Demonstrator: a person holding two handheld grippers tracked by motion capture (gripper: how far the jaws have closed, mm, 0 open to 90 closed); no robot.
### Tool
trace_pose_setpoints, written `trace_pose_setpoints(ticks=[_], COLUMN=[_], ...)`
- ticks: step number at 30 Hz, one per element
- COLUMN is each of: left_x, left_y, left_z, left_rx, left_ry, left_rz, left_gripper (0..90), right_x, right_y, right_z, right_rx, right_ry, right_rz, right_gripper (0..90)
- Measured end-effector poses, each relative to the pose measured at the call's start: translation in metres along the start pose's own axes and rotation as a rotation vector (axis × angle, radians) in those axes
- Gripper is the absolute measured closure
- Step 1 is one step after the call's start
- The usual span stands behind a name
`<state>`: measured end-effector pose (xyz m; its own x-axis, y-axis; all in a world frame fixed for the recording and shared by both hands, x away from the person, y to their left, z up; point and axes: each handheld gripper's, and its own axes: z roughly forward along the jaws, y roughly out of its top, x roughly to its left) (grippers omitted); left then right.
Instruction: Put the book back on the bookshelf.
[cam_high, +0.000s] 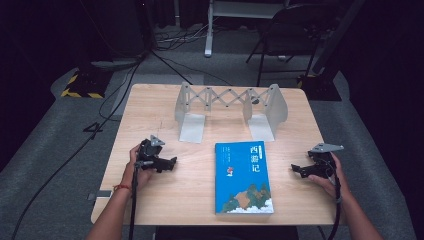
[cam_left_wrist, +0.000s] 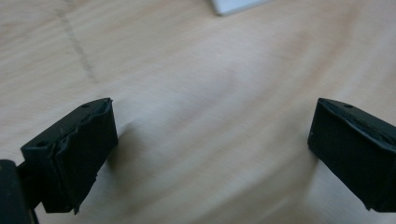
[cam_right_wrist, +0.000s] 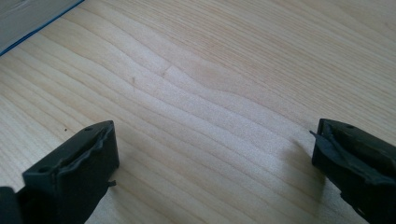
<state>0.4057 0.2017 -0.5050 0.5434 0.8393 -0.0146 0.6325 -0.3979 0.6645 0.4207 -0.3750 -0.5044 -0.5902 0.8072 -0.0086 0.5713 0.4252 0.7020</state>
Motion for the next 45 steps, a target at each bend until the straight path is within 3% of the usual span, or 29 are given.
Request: trace_pose_setpoints(ticks=[2,3,8,11,15,23,28,32,34,41,45], left_x=[-0.014,-0.022,-0.052,-0.065,-0.084,-0.125,-0.142,-0.149,-0.156,-0.166,-0.168], left_y=[-0.004,-0.008,-0.020,-0.024,-0.029,-0.033,-0.032,-0.032,-0.032,-0.030,-0.029], left_z=[-0.003,-0.007,-0.016,-0.019,-0.024,-0.026,-0.025,-0.025,-0.024,-0.023,-0.022], left_rx=[-0.005,0.002,-0.002,0.007,0.010,0.011,0.012,0.013,0.010,0.013,-0.004], left_ry=[-0.020,-0.048,-0.102,-0.127,-0.174,-0.299,-0.344,-0.352,-0.370,-0.371,-0.341], left_rz=[0.030,0.064,0.115,0.151,0.202,0.333,0.380,0.392,0.413,0.428,0.430], left_gripper=[1.9,1.9,1.7,0.6,0.2,0.2,0.3,0.2,0.3,0.6,0.6], right_x=[0.001,0.001,0.009,0.021,0.043,0.077,0.093,0.095,0.094,0.095,0.098], right_y=[0.000,0.000,0.003,0.007,0.012,0.019,0.021,0.021,0.021,0.021,0.022], right_z=[0.000,0.000,0.001,0.003,0.007,0.012,0.012,0.010,0.011,0.013,0.014], right_rx=[0.002,0.004,0.019,0.024,0.027,0.032,0.041,0.045,0.047,0.058,0.047], right_ry=[0.007,0.007,0.047,0.082,0.152,0.269,0.330,0.313,0.314,0.292,0.267], right_rz=[-0.007,-0.008,-0.054,-0.091,-0.177,-0.288,-0.358,-0.369,-0.359,-0.335,-0.320], right_gripper=[0.6,0.6,0.7,1.2,2.6,5.6,6.0,6.8,4.9,0.2,0.2])
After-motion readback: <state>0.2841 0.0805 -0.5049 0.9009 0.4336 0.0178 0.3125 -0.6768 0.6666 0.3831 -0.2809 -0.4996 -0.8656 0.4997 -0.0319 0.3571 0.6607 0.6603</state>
